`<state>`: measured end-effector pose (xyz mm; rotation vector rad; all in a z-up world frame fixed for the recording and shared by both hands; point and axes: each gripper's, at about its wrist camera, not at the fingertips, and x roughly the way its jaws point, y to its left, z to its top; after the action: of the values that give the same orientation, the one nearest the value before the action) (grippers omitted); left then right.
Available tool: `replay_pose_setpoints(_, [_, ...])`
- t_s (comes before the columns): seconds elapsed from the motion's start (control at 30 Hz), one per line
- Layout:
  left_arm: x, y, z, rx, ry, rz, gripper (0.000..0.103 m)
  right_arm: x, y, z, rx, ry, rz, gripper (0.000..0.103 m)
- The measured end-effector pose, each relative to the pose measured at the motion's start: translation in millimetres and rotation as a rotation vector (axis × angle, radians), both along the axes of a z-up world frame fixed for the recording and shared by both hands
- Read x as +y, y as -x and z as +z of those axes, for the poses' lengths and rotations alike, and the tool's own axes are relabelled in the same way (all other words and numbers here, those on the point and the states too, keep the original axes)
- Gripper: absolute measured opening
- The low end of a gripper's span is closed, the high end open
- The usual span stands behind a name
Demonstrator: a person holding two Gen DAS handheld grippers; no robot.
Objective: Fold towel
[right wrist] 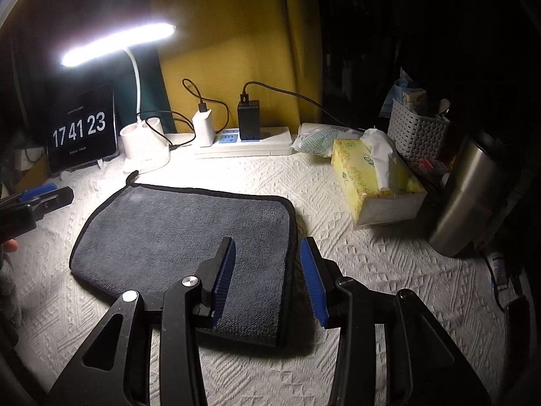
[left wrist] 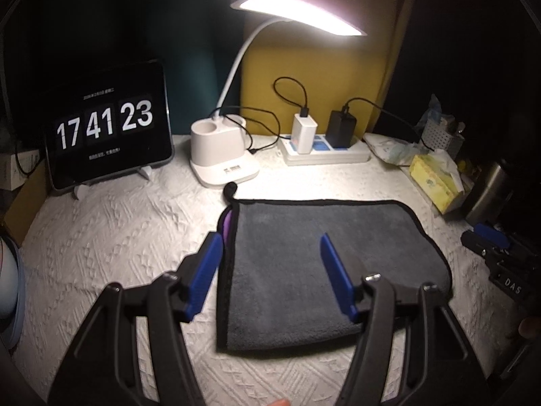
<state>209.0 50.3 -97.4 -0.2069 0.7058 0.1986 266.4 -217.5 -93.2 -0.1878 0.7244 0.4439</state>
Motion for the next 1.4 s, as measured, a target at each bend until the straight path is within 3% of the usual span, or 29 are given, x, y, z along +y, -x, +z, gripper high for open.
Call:
replay_pose_setpoints(1.0, [-28.9, 65.4, 11.9, -0.03, 0.029, -0.036, 0.062, -6.0, 62.6, 16.7, -0.038, 0.001, 0.006, 0.042])
replay_pose_setpoints(1.4, [-35.8, 95.0, 18.1, -0.047, 0.001, -0.016, 0.062, -9.4, 91.5, 23.4, -0.058, 0.001, 0.014, 0.042])
